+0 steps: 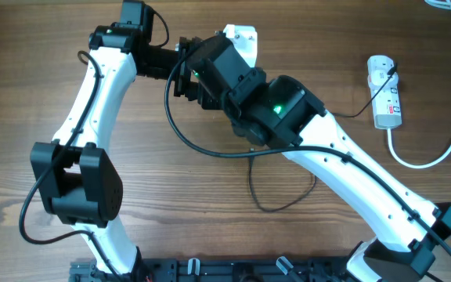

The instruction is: Plug charger to phone and switch on socket

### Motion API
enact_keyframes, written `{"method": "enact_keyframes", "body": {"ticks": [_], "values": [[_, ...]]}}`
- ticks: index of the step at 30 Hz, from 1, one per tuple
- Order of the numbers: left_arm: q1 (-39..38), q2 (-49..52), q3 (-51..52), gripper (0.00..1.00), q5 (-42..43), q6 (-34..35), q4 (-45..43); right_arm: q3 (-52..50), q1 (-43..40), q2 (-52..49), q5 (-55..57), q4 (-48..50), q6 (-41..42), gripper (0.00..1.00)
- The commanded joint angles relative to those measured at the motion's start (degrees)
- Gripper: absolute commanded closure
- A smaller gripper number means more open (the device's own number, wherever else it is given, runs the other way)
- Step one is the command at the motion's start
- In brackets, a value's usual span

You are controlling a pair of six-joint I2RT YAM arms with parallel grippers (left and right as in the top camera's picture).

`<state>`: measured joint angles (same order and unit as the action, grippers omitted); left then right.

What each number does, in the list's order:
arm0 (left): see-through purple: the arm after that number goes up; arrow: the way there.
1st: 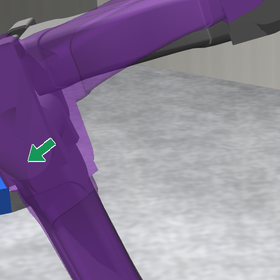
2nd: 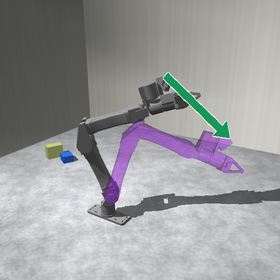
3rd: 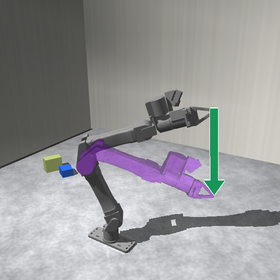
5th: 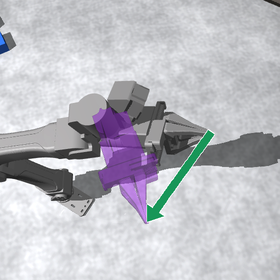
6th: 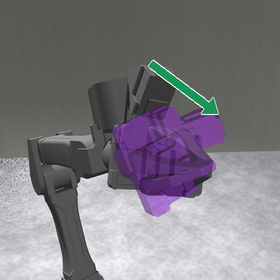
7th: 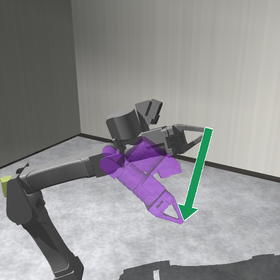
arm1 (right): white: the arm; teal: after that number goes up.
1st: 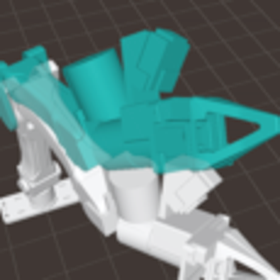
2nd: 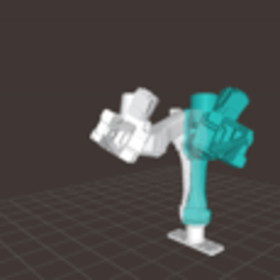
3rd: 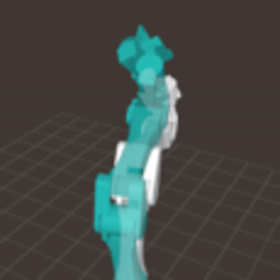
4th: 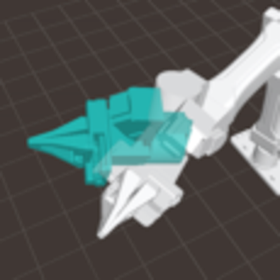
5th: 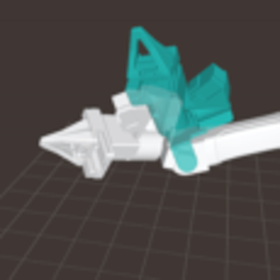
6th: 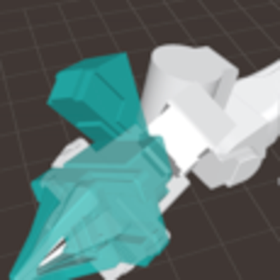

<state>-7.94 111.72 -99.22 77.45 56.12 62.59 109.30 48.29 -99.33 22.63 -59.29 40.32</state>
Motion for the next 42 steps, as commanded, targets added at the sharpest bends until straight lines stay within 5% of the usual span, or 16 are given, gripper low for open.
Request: {"method": "enact_keyframes", "body": {"ticks": [1, 18, 37, 42], "values": [[0.0, -2.3, -0.1, 0.39, 3.0, 0.5, -0.2, 1.0, 0.0, 0.0, 5.0, 0.0, 0.2, 0.39], [0.0, -2.2, -0.1, 0.39, 3.0, 0.5, -0.2, 1.0, 0.0, -0.7, 4.4, -1.4, 0.4, 0.77], [0.0, -2.3, -0.1, 0.39, 3.0, 0.5, -0.2, 1.0, 0.0, -0.7, 4.4, -0.7, 0.8, 0.81], [0.0, -2.3, -0.1, 0.39, 3.1, 0.5, -0.2, 1.0, 0.0, -0.7, 4.3, -0.2, 0.9, 0.89]]}}
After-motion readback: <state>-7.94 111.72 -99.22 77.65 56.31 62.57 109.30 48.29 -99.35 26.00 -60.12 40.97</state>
